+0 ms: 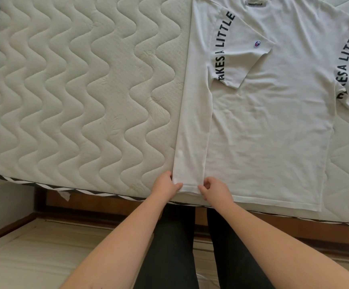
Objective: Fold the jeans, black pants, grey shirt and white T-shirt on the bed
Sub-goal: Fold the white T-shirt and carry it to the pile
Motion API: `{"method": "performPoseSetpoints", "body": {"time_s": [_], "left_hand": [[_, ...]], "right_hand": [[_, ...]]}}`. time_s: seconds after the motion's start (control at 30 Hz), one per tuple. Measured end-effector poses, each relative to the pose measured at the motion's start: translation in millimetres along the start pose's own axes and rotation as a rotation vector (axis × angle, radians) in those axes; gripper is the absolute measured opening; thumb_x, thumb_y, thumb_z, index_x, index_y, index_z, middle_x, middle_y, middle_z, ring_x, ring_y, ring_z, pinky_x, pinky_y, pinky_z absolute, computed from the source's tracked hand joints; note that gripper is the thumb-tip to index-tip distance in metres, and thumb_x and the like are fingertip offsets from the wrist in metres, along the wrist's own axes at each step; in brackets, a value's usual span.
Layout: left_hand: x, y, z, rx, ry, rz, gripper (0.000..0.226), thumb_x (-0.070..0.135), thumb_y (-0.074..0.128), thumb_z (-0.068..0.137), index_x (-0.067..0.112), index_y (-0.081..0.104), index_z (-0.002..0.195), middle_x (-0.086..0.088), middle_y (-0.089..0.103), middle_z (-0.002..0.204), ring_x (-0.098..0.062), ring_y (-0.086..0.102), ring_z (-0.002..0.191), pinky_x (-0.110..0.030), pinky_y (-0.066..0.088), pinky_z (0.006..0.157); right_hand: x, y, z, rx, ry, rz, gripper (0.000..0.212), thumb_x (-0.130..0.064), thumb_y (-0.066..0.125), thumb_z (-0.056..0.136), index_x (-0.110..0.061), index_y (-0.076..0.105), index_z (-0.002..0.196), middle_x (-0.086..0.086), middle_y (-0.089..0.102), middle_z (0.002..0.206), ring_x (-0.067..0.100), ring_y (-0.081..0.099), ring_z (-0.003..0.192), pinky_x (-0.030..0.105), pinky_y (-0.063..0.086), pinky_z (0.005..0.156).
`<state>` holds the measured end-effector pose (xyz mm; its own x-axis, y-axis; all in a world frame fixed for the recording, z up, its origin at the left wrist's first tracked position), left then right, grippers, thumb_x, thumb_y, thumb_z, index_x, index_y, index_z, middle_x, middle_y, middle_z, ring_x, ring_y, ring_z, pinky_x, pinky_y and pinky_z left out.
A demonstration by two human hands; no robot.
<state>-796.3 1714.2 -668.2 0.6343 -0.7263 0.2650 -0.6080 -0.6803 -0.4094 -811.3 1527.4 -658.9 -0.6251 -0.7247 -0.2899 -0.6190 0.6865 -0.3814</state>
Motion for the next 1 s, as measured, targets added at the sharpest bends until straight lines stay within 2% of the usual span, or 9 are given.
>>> {"method": "performPoseSetpoints", "body": {"time_s": [0.13,0.27,0.37,0.47,0.67,0.73,0.8,0.9,1.0], "left_hand": [[2,-1,1,-0.011,-0.019,0.081,0.05,0.053,0.05,0.094,0.012,0.062,0.12,-0.007,0.067,0.112,-0.026,0.062,0.103,-0.032,0.045,0.079],[17,-16,4,0.113,0.087,-0.037,0.032,0.041,0.042,0.101,0.014,0.059,0.103,0.002,0.059,0.088,-0.025,0.061,0.093,-0.03,0.038,0.068],[20,-19,10,0.13,0.059,-0.167,0.026,0.034,0.047,0.101,0.012,0.059,0.11,0.002,0.061,0.094,-0.019,0.057,0.091,-0.027,0.038,0.071],[19,-16,13,0.11,0.041,-0.155,0.028,0.025,0.057,0.096,0.011,0.057,0.12,0.0,0.061,0.1,-0.016,0.056,0.092,-0.026,0.038,0.079],[12,-8,13,0.121,0.004,-0.15,0.021,0.024,0.066,0.09,0.013,0.06,0.108,0.007,0.058,0.083,-0.017,0.058,0.084,-0.026,0.038,0.072],[11,-9,14,0.111,-0.018,-0.066,0.02,0.028,0.068,0.088,0.015,0.06,0.102,0.005,0.058,0.082,-0.016,0.056,0.081,-0.028,0.039,0.069],[15,-15,16,0.123,-0.017,0.031,0.021,0.033,0.07,0.085,0.019,0.056,0.092,0.006,0.057,0.08,-0.016,0.055,0.078,-0.029,0.038,0.066],[36,-34,24,0.2,0.055,-0.019,0.022,0.036,0.068,0.087,0.019,0.053,0.089,0.006,0.056,0.078,-0.02,0.058,0.08,-0.028,0.036,0.066],[75,-62,42,0.288,0.185,-0.128,0.016,0.027,0.064,0.091,0.014,0.059,0.099,-0.001,0.063,0.089,-0.023,0.061,0.087,-0.03,0.044,0.074]], "right_hand": [[-7,-10,5,0.047,0.042,-0.145,0.024,-0.047,0.053,0.093,-0.024,0.059,0.087,-0.004,0.065,0.085,0.017,0.06,0.079,0.031,0.05,0.067],[-17,-15,6,-0.051,0.034,-0.219,0.028,-0.047,0.058,0.091,-0.019,0.06,0.085,0.0,0.066,0.083,0.019,0.063,0.079,0.031,0.051,0.068],[-17,-18,4,-0.063,0.035,-0.186,0.016,-0.032,0.059,0.091,-0.017,0.06,0.085,0.004,0.068,0.088,0.022,0.065,0.082,0.034,0.053,0.072],[-12,-17,-1,-0.076,0.039,-0.189,0.013,-0.027,0.059,0.089,-0.019,0.054,0.079,0.005,0.069,0.087,0.022,0.067,0.082,0.033,0.053,0.071],[-3,-18,5,-0.133,0.079,-0.225,0.009,-0.023,0.054,0.091,-0.018,0.057,0.084,0.003,0.073,0.088,0.021,0.072,0.079,0.037,0.058,0.079],[-6,-16,11,-0.2,0.089,-0.302,0.017,-0.031,0.056,0.092,-0.017,0.061,0.085,0.0,0.074,0.082,0.018,0.072,0.073,0.035,0.058,0.077],[-12,-24,18,-0.217,0.095,-0.387,0.037,-0.052,0.056,0.091,-0.017,0.063,0.081,-0.002,0.072,0.075,0.016,0.069,0.068,0.033,0.057,0.074],[-33,-65,40,-0.004,0.031,-0.288,0.048,-0.066,0.048,0.089,-0.02,0.063,0.084,0.001,0.07,0.087,0.021,0.064,0.08,0.032,0.051,0.071],[-61,-124,64,0.253,-0.093,0.016,0.033,-0.047,0.054,0.094,-0.019,0.069,0.102,0.002,0.07,0.098,0.023,0.063,0.095,0.026,0.039,0.071]]}}
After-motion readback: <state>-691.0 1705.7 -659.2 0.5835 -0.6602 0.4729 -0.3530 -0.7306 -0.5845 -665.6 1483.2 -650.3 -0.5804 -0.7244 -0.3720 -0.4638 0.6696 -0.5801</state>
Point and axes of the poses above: each hand's wrist, its own z-axis towards the middle knuckle, its own y-axis out of the palm, x = y × z, the point moved 6 cm from there along z, towards the middle knuckle
